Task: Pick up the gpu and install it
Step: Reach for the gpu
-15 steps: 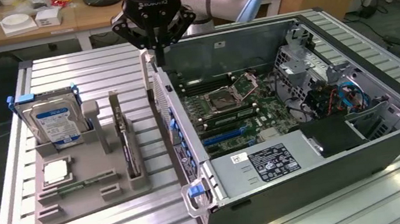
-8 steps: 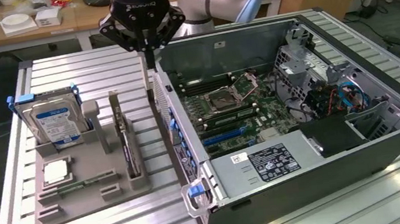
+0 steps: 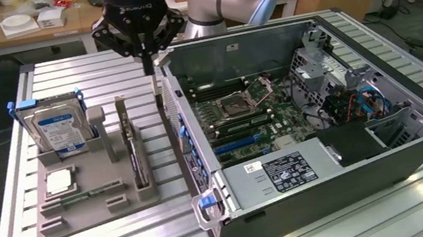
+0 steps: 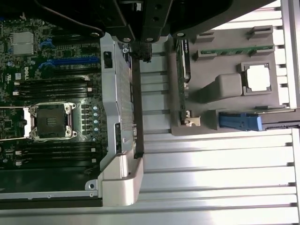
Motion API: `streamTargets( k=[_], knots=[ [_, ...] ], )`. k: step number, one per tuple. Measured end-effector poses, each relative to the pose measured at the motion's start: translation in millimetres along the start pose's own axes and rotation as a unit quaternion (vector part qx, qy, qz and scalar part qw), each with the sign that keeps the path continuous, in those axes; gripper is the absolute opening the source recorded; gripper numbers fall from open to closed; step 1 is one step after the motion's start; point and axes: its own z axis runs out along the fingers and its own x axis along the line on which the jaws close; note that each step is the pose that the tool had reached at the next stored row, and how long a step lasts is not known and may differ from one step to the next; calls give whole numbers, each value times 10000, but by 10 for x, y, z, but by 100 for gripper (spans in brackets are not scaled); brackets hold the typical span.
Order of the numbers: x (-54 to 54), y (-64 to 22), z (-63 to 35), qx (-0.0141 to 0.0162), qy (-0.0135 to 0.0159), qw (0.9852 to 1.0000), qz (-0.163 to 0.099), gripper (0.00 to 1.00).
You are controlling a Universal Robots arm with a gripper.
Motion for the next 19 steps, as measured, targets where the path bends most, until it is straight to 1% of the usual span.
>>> streamTargets(
  k=[5,13,19],
  knots=[
    [96,-7,-3,0,0,10000,-1,10],
    [209,-16,-6,0,0,10000,0,10],
    [341,-26,-8,0,0,10000,-1,10]
  ],
)
